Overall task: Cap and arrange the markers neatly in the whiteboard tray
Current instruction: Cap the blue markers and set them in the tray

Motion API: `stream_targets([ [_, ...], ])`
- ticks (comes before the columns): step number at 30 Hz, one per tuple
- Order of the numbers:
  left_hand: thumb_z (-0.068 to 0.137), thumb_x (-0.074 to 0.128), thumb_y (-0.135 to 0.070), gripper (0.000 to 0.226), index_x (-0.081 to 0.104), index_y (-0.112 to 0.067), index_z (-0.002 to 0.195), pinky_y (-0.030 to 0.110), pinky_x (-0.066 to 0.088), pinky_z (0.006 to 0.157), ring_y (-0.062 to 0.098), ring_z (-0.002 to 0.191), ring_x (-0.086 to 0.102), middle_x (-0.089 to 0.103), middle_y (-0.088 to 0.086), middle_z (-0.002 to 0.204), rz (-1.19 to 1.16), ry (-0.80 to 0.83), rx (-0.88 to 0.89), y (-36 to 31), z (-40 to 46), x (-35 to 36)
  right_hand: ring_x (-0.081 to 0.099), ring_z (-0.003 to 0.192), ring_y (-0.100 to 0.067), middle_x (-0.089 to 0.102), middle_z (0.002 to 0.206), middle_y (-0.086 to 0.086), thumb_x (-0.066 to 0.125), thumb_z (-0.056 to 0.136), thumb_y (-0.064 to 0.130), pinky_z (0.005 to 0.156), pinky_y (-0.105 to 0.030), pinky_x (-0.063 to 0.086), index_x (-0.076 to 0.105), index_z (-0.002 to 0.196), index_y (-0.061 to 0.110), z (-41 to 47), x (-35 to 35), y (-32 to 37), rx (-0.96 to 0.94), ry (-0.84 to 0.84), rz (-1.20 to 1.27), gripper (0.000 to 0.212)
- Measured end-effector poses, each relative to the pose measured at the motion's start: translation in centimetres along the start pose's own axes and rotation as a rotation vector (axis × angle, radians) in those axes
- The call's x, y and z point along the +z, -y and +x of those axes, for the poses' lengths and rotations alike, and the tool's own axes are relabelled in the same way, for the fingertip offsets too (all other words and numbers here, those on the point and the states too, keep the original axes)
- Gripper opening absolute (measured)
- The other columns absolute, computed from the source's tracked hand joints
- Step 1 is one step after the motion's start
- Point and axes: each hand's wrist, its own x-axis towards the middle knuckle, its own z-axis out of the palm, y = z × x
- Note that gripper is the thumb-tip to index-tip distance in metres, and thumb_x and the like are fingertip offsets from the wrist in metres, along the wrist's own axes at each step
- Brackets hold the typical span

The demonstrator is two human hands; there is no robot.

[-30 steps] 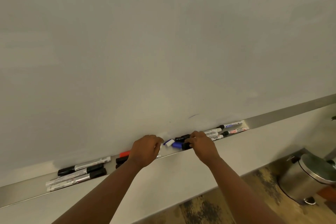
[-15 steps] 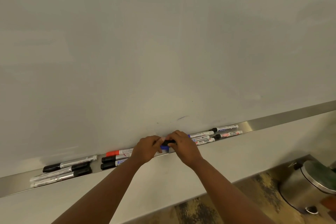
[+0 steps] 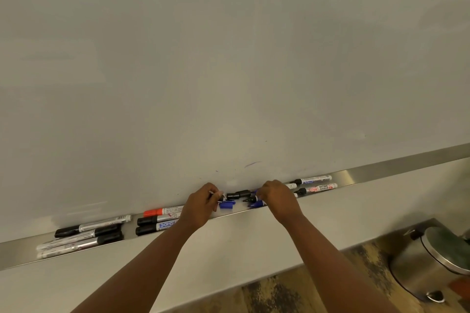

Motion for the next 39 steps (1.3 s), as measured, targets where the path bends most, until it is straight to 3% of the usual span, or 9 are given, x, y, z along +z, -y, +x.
stream_targets([
  [1,0.093,0.044,-0.026,0.021,0.045,-0.026,0.072,0.019,0.038,0.060,0.013,0.061,0.050,0.055,-0.004,0.062,-0.003,0.000,0.002,-0.1,0.0,0.0,0.061,0.058,-0.023,0.067,0.062,-0.008,0.088,0.045,0.001,0.047,-0.026,0.050,0.070,0.065,0.012,0.2,0.3,0.0,-0.031,-0.003,-0.070,0.029],
  [5,0.094,0.043,-0.025,0.023,0.044,-0.025,0.071,0.018,0.038,0.060,0.011,0.059,0.049,0.054,-0.005,0.060,-0.006,-0.003,-0.003,-0.2,0.0,-0.1,0.055,0.096,-0.034,0.062,0.100,-0.017,0.062,0.081,0.000,0.077,-0.038,0.049,0.063,0.108,0.005,0.7,1.3,0.0,-0.067,0.047,-0.128,0.028],
  [8,0.095,0.041,-0.023,0.019,0.047,-0.018,0.077,0.019,0.038,0.059,0.010,0.058,0.047,0.053,-0.005,0.060,-0.037,-0.005,0.004,-0.2,-0.1,-0.3,0.059,0.077,-0.025,0.064,0.081,-0.006,0.082,0.064,0.013,0.054,-0.028,0.044,0.070,0.087,0.015,1.0,1.3,0.0,-0.058,0.060,-0.194,0.027],
  [11,0.096,0.039,-0.021,0.019,0.049,-0.013,0.082,0.020,0.037,0.057,0.011,0.058,0.044,0.052,-0.003,0.061,-0.094,0.000,-0.011,0.0,-0.2,-0.5,0.059,0.065,-0.028,0.062,0.072,-0.010,0.086,0.049,0.001,0.045,-0.029,0.042,0.070,0.077,0.009,1.3,1.8,-0.3,-0.093,0.031,-0.179,0.033],
  [15,0.097,0.035,-0.019,0.022,0.049,-0.009,0.084,0.013,0.038,0.052,0.010,0.059,0.042,0.049,-0.001,0.065,-0.129,0.004,-0.027,0.2,-0.3,-0.6,0.058,0.085,-0.032,0.062,0.096,-0.017,0.065,0.075,-0.003,0.067,-0.042,0.051,0.063,0.095,0.004,0.8,1.1,0.0,-0.123,-0.090,0.019,0.021],
  [20,0.097,0.035,-0.017,0.022,0.049,-0.006,0.084,0.001,0.039,0.049,0.007,0.061,0.045,0.050,-0.001,0.068,-0.189,-0.037,-0.027,-0.3,-0.2,-0.2,0.053,0.097,-0.026,0.065,0.102,-0.012,0.051,0.089,0.008,0.080,-0.034,0.042,0.061,0.102,0.006,0.5,-0.6,1.5,-0.156,-0.145,0.246,0.017],
  [27,0.097,0.035,-0.019,0.025,0.049,-0.017,0.076,0.014,0.039,0.054,0.010,0.056,0.044,0.051,-0.003,0.062,-0.189,-0.042,0.003,0.2,0.0,0.1,0.057,0.093,-0.026,0.067,0.101,-0.010,0.038,0.088,0.028,0.076,-0.033,0.044,0.061,0.103,0.011,0.4,0.1,2.7,-0.258,-0.132,0.163,0.032],
  [34,0.097,0.034,-0.020,0.030,0.048,-0.021,0.070,0.013,0.040,0.053,0.009,0.053,0.043,0.049,-0.003,0.057,-0.113,-0.034,0.046,0.5,0.1,0.0,0.062,0.076,-0.024,0.069,0.087,-0.006,0.047,0.084,0.020,0.064,-0.030,0.050,0.062,0.096,0.015,0.7,0.1,3.2,-0.305,-0.202,0.052,0.021],
  [39,0.097,0.034,-0.017,0.026,0.050,-0.014,0.077,0.033,0.043,0.071,0.022,0.068,0.048,0.055,0.009,0.073,0.030,0.071,0.075,0.4,0.1,-0.2,0.060,0.070,-0.023,0.065,0.089,-0.008,0.050,0.084,0.014,0.063,-0.031,0.048,0.059,0.099,0.015,0.8,-0.1,3.6,-0.368,-0.177,0.081,0.017],
])
